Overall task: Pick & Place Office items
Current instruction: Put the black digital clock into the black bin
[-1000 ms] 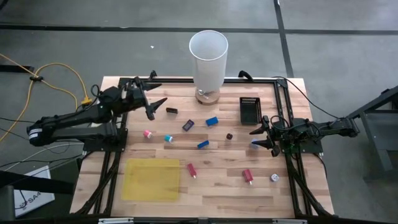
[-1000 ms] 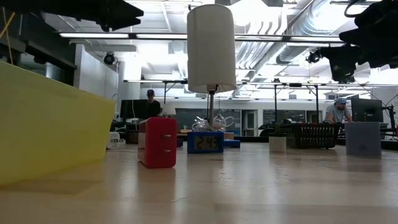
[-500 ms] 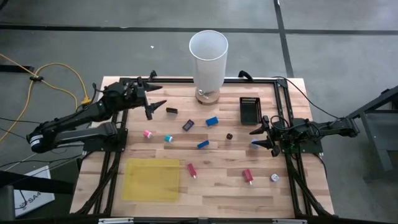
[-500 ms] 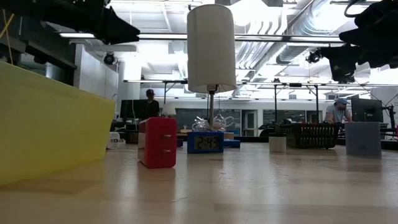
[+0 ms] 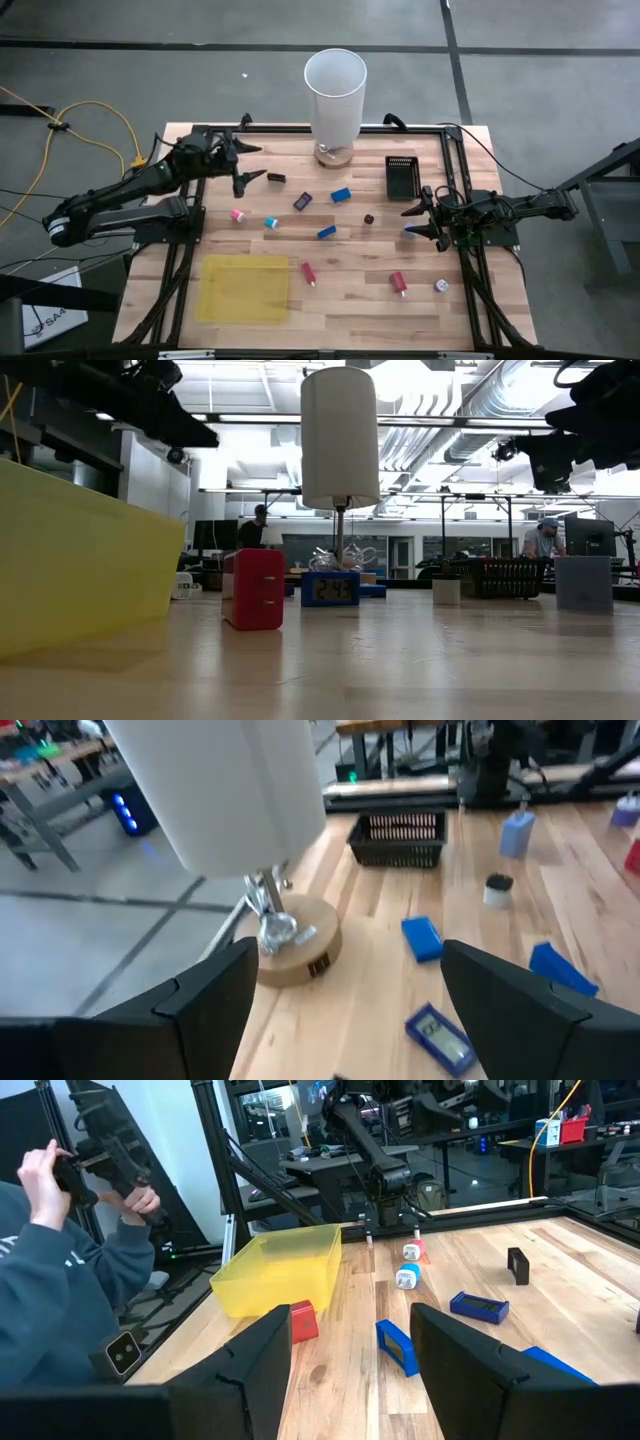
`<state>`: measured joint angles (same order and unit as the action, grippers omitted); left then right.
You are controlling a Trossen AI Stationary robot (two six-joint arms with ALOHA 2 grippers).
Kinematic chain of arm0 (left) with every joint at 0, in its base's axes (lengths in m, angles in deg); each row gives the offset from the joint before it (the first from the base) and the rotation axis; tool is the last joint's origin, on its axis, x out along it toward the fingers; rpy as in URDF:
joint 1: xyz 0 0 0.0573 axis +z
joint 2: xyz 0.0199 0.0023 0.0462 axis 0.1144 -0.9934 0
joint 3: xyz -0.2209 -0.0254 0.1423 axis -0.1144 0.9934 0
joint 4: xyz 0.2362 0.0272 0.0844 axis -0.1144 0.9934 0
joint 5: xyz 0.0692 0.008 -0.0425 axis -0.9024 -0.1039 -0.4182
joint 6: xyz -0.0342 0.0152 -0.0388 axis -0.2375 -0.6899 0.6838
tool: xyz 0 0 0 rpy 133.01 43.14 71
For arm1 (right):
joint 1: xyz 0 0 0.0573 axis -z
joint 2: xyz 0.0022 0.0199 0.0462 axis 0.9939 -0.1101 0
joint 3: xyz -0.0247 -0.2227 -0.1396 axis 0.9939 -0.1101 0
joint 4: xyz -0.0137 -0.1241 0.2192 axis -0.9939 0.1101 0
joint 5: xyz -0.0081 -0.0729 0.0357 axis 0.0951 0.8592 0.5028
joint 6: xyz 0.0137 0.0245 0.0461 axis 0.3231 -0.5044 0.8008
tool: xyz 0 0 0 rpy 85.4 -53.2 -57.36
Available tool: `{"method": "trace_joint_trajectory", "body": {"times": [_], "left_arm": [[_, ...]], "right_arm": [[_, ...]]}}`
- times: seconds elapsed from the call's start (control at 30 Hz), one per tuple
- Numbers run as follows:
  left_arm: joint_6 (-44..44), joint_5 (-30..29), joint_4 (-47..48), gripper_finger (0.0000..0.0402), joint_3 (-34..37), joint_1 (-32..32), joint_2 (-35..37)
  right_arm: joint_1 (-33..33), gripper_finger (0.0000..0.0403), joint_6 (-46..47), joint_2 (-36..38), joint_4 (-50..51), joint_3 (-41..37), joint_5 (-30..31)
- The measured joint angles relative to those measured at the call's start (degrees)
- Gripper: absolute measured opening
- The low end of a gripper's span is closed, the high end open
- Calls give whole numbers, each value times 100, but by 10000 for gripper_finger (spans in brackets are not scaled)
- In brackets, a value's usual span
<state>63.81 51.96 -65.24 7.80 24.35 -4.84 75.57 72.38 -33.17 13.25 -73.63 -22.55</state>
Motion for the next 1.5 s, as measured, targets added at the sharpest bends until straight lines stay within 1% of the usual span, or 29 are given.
{"method": "trace_joint_trajectory", "body": {"times": [0.13, 0.23, 0.33, 0.47, 0.6, 1.1, 1.5], "left_arm": [[50, 23, 103, 308, 0, 0, -155], [94, 152, 184, 308, 0, 0, -305], [223, 288, 207, 308, 0, -2, -442], [408, 325, 208, 308, 0, -2, -551], [462, 325, 212, 308, 0, -18, -553], [411, 318, 299, 308, 0, -377, -553], [476, 305, 300, 308, 0, -385, -553]], "right_arm": [[-1, 191, 2, 0, 0, -2, 0], [-1, 191, 0, -2, 0, -2, 0], [-1, 191, 1, -2, 0, 0, 0], [-1, 191, 0, -2, 0, 0, 0], [-1, 191, 0, 0, 0, 0, 0], [-1, 191, 2, -2, 0, -1, 0], [-1, 191, 2, -2, 0, -2, 1]]}}
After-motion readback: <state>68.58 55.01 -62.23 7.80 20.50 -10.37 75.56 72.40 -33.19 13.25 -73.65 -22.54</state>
